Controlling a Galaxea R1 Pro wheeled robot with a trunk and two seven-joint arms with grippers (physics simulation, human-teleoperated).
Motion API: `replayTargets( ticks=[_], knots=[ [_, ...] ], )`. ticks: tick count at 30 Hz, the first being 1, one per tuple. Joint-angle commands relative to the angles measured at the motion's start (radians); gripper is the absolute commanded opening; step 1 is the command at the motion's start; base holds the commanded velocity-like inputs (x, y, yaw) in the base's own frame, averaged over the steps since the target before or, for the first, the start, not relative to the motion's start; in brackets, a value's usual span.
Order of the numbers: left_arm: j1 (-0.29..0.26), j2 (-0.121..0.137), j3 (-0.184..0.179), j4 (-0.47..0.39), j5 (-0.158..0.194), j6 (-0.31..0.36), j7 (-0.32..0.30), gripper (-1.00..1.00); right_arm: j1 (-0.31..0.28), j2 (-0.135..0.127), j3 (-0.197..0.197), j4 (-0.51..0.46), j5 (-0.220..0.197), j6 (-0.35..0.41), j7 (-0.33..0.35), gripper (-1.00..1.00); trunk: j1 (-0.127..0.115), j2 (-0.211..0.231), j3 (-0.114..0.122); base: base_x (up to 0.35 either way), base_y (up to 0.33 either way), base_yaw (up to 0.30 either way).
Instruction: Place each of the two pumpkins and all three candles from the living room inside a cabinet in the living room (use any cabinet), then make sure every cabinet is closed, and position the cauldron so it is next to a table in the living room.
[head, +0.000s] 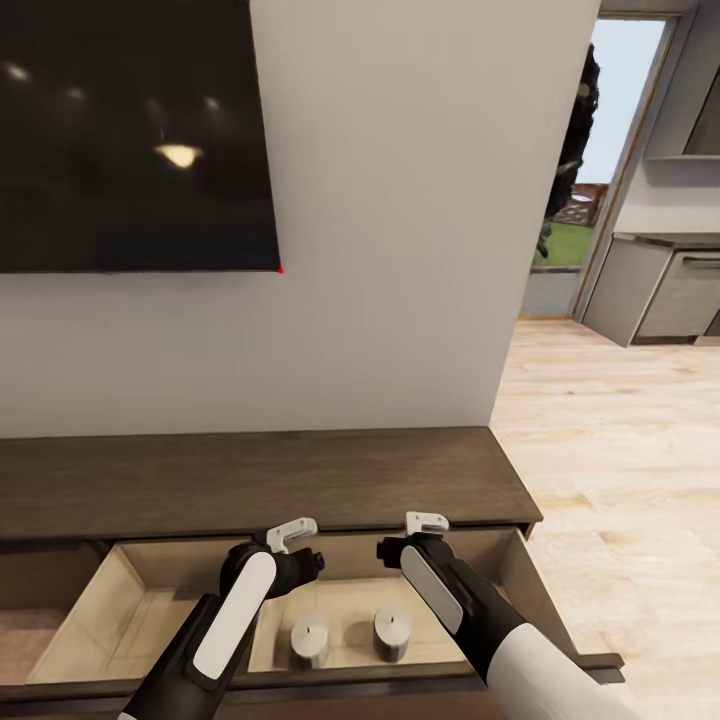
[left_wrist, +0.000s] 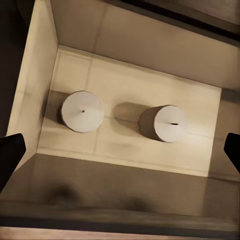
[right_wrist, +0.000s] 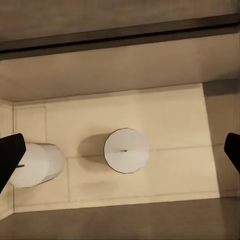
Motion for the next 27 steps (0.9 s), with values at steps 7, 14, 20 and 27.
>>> replayTargets(
  ticks=[7,14,20,27],
  knots=[
    [-0.001,-0.001,-0.002,-0.001,0.010,0.001,0.010,1.00,-0.001,0.001,0.004,0.001,0.000,0.000,-0.009,1.00,-0.027,0.049,0.021,0.000,0.000,0.015],
    [-0.001,-0.001,-0.002,-0.001,0.010,0.001,0.010,1.00,-0.001,0.001,0.004,0.001,0.001,0.000,-0.009,1.00,-0.054,0.098,0.043,0.000,0.000,0.234],
    [-0.001,-0.001,-0.002,-0.001,0.010,0.001,0.010,1.00,-0.001,0.001,0.004,-0.001,0.002,0.000,-0.009,1.00,-0.069,0.126,0.055,0.000,0.000,0.251],
    [-0.001,0.000,-0.001,-0.001,0.010,0.001,0.010,1.00,-0.001,0.001,0.004,-0.002,0.002,0.000,-0.009,1.00,-0.069,0.126,0.055,0.000,0.000,0.032]
  ],
)
